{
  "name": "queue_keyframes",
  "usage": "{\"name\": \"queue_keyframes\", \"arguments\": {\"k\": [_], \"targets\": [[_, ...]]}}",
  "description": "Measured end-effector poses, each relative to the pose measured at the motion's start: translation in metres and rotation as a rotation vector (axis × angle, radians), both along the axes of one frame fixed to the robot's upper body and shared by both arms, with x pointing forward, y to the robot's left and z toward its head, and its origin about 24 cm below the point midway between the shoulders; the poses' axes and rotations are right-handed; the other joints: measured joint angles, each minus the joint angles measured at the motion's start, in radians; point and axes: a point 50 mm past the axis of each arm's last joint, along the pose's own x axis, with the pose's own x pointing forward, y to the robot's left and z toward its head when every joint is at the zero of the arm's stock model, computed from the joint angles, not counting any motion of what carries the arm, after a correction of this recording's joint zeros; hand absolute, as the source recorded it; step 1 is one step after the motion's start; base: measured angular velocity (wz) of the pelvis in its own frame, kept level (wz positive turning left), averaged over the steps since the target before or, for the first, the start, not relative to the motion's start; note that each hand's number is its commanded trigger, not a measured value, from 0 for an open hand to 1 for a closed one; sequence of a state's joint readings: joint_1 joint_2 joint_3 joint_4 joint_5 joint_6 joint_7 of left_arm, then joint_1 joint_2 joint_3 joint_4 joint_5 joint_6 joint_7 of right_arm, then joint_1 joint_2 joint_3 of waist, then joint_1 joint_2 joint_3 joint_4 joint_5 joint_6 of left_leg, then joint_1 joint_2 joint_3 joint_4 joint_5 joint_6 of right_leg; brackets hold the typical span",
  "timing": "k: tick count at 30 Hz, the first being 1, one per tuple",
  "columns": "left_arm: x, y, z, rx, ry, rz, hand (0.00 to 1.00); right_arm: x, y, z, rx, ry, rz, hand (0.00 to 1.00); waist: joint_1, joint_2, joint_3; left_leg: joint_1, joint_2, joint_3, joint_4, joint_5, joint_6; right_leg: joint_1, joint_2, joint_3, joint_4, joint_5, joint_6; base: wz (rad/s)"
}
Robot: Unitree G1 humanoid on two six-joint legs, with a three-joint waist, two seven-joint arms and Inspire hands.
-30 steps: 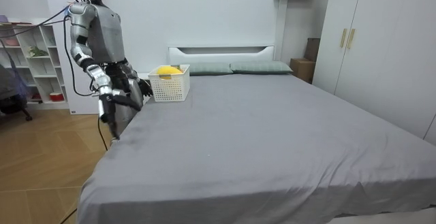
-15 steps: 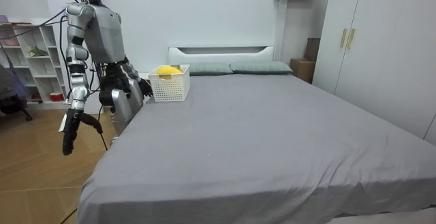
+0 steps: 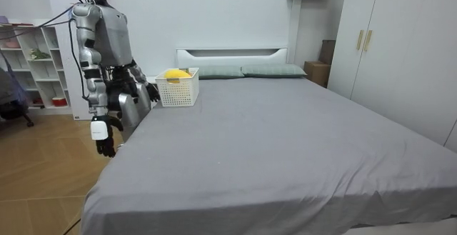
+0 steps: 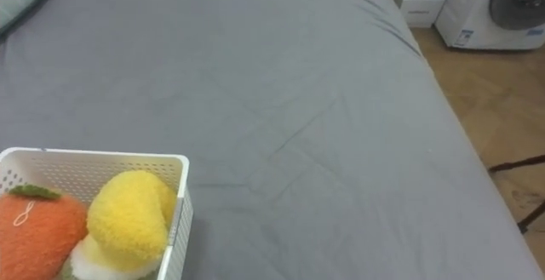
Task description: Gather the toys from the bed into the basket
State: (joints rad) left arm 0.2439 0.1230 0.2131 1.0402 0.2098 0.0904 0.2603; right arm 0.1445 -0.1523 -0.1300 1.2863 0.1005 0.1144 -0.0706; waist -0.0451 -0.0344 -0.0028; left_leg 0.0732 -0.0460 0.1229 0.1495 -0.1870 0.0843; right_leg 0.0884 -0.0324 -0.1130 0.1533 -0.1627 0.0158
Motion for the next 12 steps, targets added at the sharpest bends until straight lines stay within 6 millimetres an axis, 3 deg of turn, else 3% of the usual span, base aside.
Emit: {"name": "queue_keyframes", "arguments": {"k": [4, 12], "targets": [[0.0, -0.007, -0.002, -0.002, 0.015, 0.0, 0.0, 0.004, 0.002, 0.0, -0.006, 0.053, 0.162, 0.0, 0.015, 0.004, 0.0008, 0.0, 0.0, -0.001, 0.001, -0.002, 0.0, 0.001, 0.0, -0.001, 0.001, 0.0, 0.0, 0.0], [0.003, -0.015, -0.004, -0.015, 0.018, -0.044, 0.0, 0.012, 0.004, -0.001, -0.018, 0.088, 0.329, 0.0, 0.027, 0.011, 0.0062, -0.002, 0.0, -0.001, 0.001, -0.004, 0.0, 0.003, 0.0, -0.001, 0.002, 0.0, 0.0, 0.0]]}}
